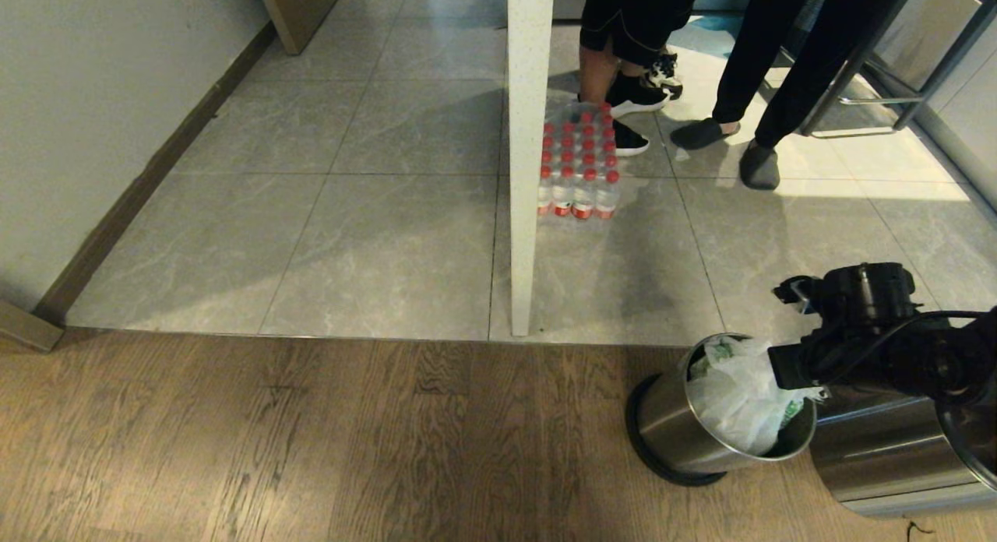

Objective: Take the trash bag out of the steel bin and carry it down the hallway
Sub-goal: Pick up the trash bag

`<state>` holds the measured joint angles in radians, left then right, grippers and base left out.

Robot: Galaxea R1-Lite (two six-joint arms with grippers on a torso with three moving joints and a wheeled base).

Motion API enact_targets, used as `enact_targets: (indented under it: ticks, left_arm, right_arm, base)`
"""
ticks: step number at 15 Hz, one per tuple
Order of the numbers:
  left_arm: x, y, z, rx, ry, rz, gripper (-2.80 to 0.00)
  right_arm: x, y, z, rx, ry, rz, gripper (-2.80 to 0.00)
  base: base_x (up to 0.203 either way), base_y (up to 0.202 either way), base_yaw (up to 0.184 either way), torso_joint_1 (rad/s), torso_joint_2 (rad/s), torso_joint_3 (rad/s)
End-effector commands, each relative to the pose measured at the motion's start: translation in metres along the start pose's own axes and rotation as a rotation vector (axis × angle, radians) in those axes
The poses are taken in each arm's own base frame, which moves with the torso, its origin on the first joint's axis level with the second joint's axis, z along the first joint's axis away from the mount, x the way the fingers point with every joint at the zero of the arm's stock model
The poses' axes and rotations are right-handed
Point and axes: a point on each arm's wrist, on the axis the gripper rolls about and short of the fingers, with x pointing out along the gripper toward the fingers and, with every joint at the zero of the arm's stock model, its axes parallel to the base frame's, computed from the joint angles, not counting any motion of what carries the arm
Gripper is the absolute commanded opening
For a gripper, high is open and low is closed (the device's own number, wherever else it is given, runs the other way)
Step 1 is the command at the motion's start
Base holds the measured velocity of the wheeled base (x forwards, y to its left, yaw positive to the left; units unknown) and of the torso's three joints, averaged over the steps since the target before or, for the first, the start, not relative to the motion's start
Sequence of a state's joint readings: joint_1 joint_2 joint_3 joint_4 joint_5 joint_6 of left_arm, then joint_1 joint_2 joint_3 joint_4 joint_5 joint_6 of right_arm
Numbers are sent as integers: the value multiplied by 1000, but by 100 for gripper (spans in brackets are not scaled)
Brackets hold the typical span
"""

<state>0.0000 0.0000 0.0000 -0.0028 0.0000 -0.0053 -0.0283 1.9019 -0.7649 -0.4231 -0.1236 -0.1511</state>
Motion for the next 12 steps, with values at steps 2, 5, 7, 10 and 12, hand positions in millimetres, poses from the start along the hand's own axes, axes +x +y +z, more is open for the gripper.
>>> enact_targets:
  ticks: [2, 5, 7, 10, 12]
  left_arm:
    - [0, 0, 0, -1, 0, 0, -280]
    - [0, 0, 0, 0, 0, 0, -280]
    - [0, 0, 0, -1, 0, 0, -280]
    - [0, 0, 0, -1, 0, 0, -280]
    - [0, 0, 0, -1, 0, 0, -280]
  right_arm:
    - [-49, -6, 13, 5, -93, -16, -280]
    - [-69, -2, -5, -18, -33, -14, -280]
    - [-72, 3, -17, -30, -1, -30, -280]
    - [-99, -1, -4, -17, -102, -50, -280]
    - [-125, -4, -2, -12, -159, -53, -280]
  base:
    - [0, 0, 0, 0, 0, 0]
    - [0, 0, 0, 0, 0, 0]
    - [0, 0, 0, 0, 0, 0]
    - [0, 0, 0, 0, 0, 0]
    - [0, 0, 0, 0, 0, 0]
